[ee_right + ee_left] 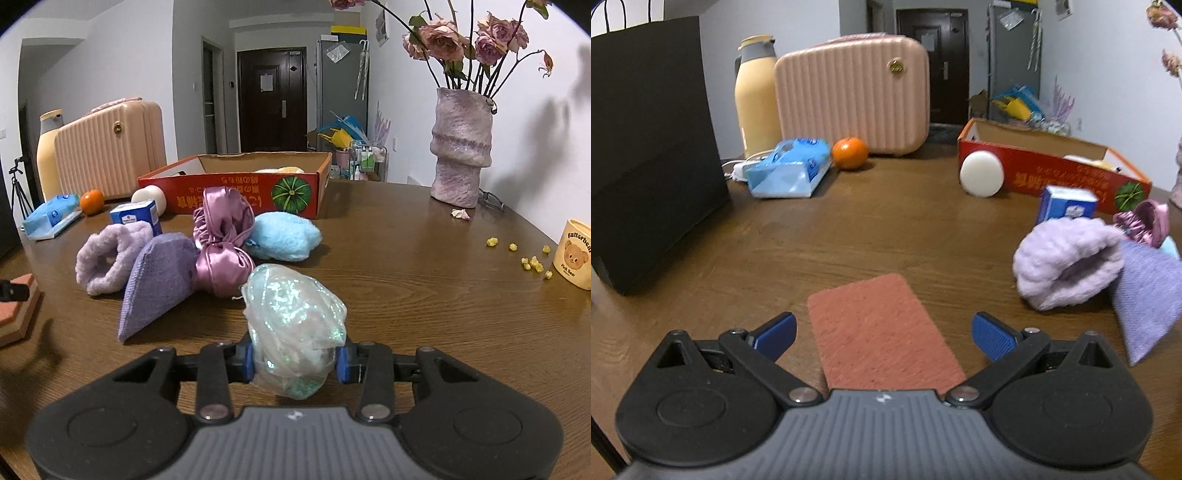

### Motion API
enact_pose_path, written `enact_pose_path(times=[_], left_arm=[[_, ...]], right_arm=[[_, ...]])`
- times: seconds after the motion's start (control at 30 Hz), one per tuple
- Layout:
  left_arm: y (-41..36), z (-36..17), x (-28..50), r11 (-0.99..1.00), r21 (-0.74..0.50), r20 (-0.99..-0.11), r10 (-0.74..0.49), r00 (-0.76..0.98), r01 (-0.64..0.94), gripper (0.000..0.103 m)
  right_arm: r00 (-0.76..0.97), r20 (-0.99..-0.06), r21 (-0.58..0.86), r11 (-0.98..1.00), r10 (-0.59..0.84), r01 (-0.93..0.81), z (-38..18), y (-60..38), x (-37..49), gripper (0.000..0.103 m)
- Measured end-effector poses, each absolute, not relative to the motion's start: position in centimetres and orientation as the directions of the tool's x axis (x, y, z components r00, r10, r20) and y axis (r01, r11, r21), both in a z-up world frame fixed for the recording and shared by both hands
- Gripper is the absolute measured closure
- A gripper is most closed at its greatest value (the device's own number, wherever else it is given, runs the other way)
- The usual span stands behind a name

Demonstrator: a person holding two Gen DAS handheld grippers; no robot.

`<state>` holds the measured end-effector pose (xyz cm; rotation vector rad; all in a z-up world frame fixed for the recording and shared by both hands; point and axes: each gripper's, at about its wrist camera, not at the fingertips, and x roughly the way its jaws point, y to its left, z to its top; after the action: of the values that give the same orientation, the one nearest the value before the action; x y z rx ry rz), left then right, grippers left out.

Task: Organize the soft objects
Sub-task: 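Grasp the pink-red sponge with the left tool while the right tool grasps the mesh bath puff, then lift the sponge and bath puff and carry both toward the cardboard box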

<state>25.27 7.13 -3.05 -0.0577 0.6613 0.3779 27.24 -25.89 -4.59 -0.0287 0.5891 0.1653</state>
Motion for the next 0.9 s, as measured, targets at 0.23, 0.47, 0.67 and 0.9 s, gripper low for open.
enact_pose_path(times=[0.23, 0.47, 0.67, 0.9], left_arm=[[7.6, -4.1, 26.2, 0.920, 0.078, -0.660, 0.336, 0.672, -0.384, 0.000], [7.4, -4.4, 26.2, 0.928, 0.069, -0.669, 0.315, 0.673, -0.366, 0.006], [7.6, -4.5, 26.2, 0.936, 0.042, -0.677, 0.283, 0.679, -0.348, 0.020], [7.2, -3.8, 25.7, 0.945, 0.029, -0.641, 0.267, 0.719, -0.325, 0.021]], right_arm=[[0.819, -0.554, 0.023, 0.986, 0.149, -0.164, -4.6, -25.9, 27.2, 0.064], [0.818, -0.557, 0.024, 0.987, 0.145, -0.159, -4.6, -25.9, 27.2, 0.064], [0.816, -0.561, 0.024, 0.988, 0.141, -0.153, -4.7, -26.0, 27.3, 0.064], [0.811, -0.568, 0.024, 0.988, 0.138, -0.151, -4.8, -25.9, 27.5, 0.064]])
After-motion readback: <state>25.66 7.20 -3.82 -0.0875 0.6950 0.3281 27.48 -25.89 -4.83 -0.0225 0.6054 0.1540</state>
